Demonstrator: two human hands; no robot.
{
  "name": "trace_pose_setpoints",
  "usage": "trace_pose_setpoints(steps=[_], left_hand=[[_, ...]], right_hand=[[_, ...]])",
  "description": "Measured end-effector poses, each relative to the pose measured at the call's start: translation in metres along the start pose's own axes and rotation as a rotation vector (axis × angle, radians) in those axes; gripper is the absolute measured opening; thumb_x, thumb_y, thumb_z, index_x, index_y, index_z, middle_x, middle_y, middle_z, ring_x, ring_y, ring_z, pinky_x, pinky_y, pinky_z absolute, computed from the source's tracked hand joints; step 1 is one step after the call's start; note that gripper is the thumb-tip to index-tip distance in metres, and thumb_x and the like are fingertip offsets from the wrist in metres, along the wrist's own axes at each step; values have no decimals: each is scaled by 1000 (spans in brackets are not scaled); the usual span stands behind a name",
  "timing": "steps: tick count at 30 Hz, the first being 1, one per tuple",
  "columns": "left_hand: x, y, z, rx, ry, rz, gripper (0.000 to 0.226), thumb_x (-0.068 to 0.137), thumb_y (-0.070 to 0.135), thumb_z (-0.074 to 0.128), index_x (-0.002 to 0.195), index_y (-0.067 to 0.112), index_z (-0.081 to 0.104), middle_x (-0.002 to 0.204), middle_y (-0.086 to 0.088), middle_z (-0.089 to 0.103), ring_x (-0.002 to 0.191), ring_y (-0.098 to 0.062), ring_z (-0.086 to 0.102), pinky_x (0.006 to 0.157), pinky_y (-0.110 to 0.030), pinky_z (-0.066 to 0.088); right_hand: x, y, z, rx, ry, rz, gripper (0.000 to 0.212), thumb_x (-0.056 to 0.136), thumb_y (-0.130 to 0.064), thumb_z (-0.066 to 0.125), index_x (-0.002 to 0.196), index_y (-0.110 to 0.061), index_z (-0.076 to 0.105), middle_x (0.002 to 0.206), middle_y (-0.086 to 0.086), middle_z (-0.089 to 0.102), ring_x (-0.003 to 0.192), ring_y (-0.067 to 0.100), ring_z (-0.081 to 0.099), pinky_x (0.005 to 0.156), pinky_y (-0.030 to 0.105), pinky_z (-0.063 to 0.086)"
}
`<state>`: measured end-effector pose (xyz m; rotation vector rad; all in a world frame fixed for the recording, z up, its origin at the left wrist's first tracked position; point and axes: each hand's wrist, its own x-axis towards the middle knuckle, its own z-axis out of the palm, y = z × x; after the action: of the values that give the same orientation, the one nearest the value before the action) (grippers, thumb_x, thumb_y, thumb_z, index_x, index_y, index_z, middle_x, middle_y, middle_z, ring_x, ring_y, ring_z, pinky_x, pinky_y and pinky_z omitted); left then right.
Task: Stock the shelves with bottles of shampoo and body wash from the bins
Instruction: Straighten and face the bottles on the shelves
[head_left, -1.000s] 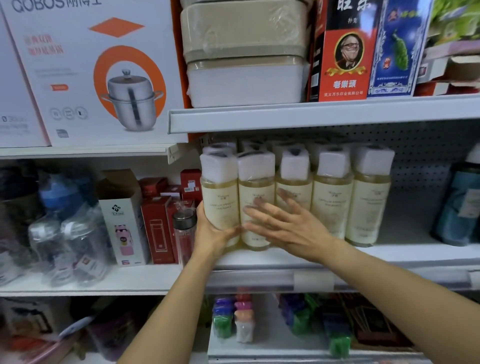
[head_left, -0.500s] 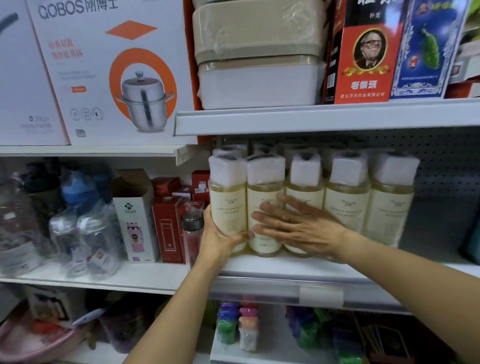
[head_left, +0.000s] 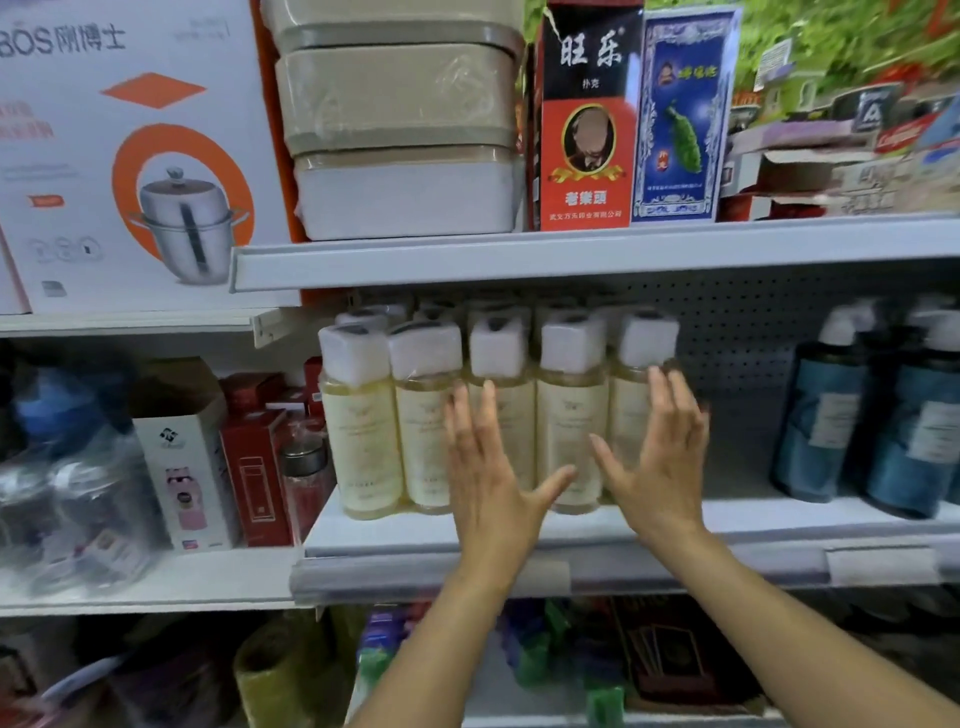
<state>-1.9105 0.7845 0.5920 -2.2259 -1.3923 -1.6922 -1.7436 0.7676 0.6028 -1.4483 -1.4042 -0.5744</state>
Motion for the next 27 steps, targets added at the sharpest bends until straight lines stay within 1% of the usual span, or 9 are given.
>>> trace_pose_setpoints(steps=[3,6,8,11,16,19,23,25,27], left_hand=[[1,8,33,145,-47,69,124,67,68,73,157,21,0,164,-9,-2,151,-28,2,121,-50,23],[7,9,50,311,-44,113,129,68,68,71,158,24,-9,164,-18,-16,152,-36,-8,123,-50,8],[8,9,53,348,-33,103,129,67,67,73,159,27,-8,164,-19,-15,152,-38,-11,122,-53,9],[8,10,58,385,-15,82,127,65,67,74,159,28,-3,164,-20,-12,152,-38,-11,121,-55,12],[12,11,65,396,-18,25,123,66,65,74,159,29,2,164,-17,-19,151,-35,-17,122,-54,6],[8,13,62,386,-5,32,116,69,66,67,159,29,3,164,-17,-15,151,-34,-18,121,-53,4],[7,14,59,357,19,53,116,70,65,67,159,30,1,165,-15,-18,152,-34,-15,123,-43,-11],[8,14,60,336,29,53,118,70,61,74,159,29,4,165,-14,-17,152,-33,-15,122,-40,-13],[8,14,60,315,44,67,116,70,59,74,159,28,6,165,-13,-16,152,-33,-15,123,-42,-11]], right_hand=[[-2,31,-9,261,-248,384,113,79,-48,75,157,-17,-1,159,13,19,146,27,18,119,48,24],[3,45,-7,407,-376,396,109,77,-45,78,156,-29,4,148,-1,45,134,18,45,109,41,42],[9,51,-4,422,-374,414,96,80,-33,78,154,-24,17,135,-6,56,121,14,55,99,35,48],[10,58,2,418,-390,398,89,81,-36,76,151,-21,23,128,-3,62,114,17,61,95,39,53],[15,61,1,442,-415,387,94,79,-35,78,151,-20,20,125,-2,64,110,18,64,90,39,56],[17,60,-8,528,-429,394,89,78,-31,81,146,-23,24,120,-10,62,111,14,63,89,36,55],[42,53,-14,713,-484,625,118,56,-66,82,151,-30,22,132,-6,60,123,22,56,104,49,46],[63,52,-14,791,-507,730,119,43,-72,83,146,-31,38,137,-2,59,128,26,53,109,53,39],[75,51,-16,862,-540,717,107,39,-60,87,134,-24,54,127,0,66,120,25,59,107,51,42]])
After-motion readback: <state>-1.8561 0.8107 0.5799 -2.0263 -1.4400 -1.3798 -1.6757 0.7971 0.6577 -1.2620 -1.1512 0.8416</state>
